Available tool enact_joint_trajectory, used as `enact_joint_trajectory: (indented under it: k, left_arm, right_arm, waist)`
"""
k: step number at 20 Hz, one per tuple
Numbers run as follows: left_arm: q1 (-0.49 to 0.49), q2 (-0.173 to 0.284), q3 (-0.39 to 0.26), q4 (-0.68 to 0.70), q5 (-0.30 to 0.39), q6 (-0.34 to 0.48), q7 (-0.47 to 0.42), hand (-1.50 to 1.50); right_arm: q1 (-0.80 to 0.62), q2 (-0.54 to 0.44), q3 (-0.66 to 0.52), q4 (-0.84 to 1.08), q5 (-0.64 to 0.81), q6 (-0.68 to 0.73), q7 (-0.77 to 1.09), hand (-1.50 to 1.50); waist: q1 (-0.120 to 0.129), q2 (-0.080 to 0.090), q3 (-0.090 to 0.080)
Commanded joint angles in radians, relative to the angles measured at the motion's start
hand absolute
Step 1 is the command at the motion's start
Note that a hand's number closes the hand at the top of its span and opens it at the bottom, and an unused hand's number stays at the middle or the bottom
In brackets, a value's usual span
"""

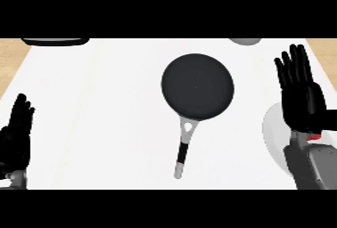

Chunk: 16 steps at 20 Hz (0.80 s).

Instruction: Pick the bell pepper from the plate and place it in the pan

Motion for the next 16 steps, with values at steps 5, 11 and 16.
enact_joint_trajectory:
  k: [5,11,16]
  left_arm:
    - [-0.1,-0.049,-0.054,-0.043,0.085,-0.097,0.031,0.0]
    - [-0.113,-0.091,-0.074,-0.043,0.142,-0.131,0.056,0.0]
    - [-0.135,-0.078,-0.071,-0.067,0.175,-0.162,0.095,0.0]
  right_arm:
    - [-0.081,-0.182,0.026,-0.039,-0.254,0.582,-0.081,1.5]
    - [0.027,-0.468,-0.138,0.074,-0.112,0.848,-0.388,1.5]
    - [0.051,-0.623,-0.256,0.234,0.018,0.947,-0.589,-1.5]
  waist:
    - [0.009,-0.011,0.019]
    - [-0.044,0.006,0.024]
    - [-0.001,0.01,0.026]
